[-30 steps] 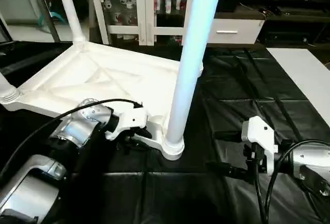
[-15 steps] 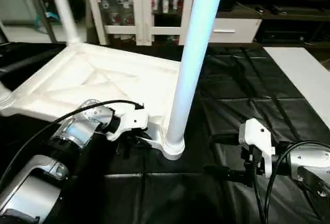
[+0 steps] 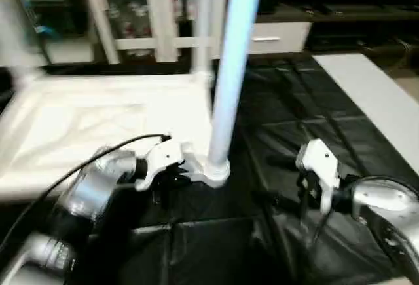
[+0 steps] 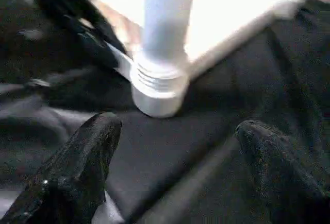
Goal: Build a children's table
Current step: Rotate leg to tighten
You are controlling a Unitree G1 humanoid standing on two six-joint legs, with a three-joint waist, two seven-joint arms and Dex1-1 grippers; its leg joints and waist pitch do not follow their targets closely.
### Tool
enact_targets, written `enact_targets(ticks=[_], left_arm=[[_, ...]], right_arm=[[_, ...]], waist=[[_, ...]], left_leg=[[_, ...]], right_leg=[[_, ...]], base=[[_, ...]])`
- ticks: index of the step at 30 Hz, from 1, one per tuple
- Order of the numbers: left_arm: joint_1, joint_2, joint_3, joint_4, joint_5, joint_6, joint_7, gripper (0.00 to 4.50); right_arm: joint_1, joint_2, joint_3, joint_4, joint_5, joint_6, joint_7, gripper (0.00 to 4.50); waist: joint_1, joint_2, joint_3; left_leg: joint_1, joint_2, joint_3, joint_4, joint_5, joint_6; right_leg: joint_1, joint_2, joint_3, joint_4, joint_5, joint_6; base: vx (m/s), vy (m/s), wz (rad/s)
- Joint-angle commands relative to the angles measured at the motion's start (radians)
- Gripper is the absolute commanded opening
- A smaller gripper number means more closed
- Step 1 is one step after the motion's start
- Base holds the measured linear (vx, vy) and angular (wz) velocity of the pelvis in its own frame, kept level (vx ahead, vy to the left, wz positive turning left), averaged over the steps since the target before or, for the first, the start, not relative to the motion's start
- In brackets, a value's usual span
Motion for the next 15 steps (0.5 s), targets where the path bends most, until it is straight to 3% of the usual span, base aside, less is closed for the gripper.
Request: enact_targets(ticks=[1,3,5,8,11,15], left_arm=[[0.055,-0.029,0.025,-0.028,-0.028,0.040,0.078,0.12],[0.094,-0.047,0.023,-0.107,-0.020,0.059,0.102,0.09],[0.142,-0.065,0.017,-0.201,-0.039,0.049,0.110,0.03],[0.185,-0.077,0.003,-0.284,-0.044,0.057,0.122,0.01],[0.207,-0.080,-0.022,-0.279,-0.040,-0.007,0.114,0.01],[0.212,-0.079,-0.031,-0.274,-0.044,-0.013,0.102,0.01]], right_arm=[[-0.014,0.004,-0.016,0.003,-0.014,0.004,-0.021,4.04],[-0.017,0.015,-0.010,0.012,-0.022,0.006,-0.043,4.04],[-0.026,0.033,0.000,0.028,-0.033,0.009,-0.068,4.04],[-0.033,0.055,0.012,0.048,-0.037,0.003,-0.074,4.04],[-0.040,0.070,0.034,0.080,-0.028,-0.041,-0.035,4.04],[-0.056,0.077,0.039,0.106,-0.019,-0.056,-0.010,4.04]], waist=[[0.009,-0.020,-0.042],[0.009,-0.023,-0.040],[0.011,-0.023,-0.041],[0.014,-0.028,-0.046],[0.018,-0.026,-0.047],[0.022,-0.029,-0.047]], left_leg=[[-0.003,0.037,-0.023,-0.084,-0.301,0.011],[-0.007,0.039,-0.025,-0.087,-0.304,0.013],[-0.001,0.040,-0.023,-0.085,-0.306,0.017],[0.001,0.044,-0.018,-0.085,-0.280,0.027],[-0.004,0.042,-0.015,-0.085,-0.247,0.046],[-0.005,0.040,-0.012,-0.083,-0.226,0.059]], right_leg=[[0.029,-0.061,0.027,-0.100,-0.508,-0.141],[0.031,-0.062,0.028,-0.100,-0.521,-0.129],[0.023,-0.061,0.029,-0.104,-0.514,-0.127],[0.022,-0.056,0.033,-0.097,-0.405,-0.155],[0.028,-0.055,0.034,-0.089,-0.309,-0.182],[0.031,-0.057,0.033,-0.086,-0.289,-0.187]], base=[[0.000,0.000,0.00],[0.000,0.000,0.00],[0.000,0.000,0.00],[0.000,0.000,0.00],[0.000,0.000,0.00],[0.000,0.000,0.00]])
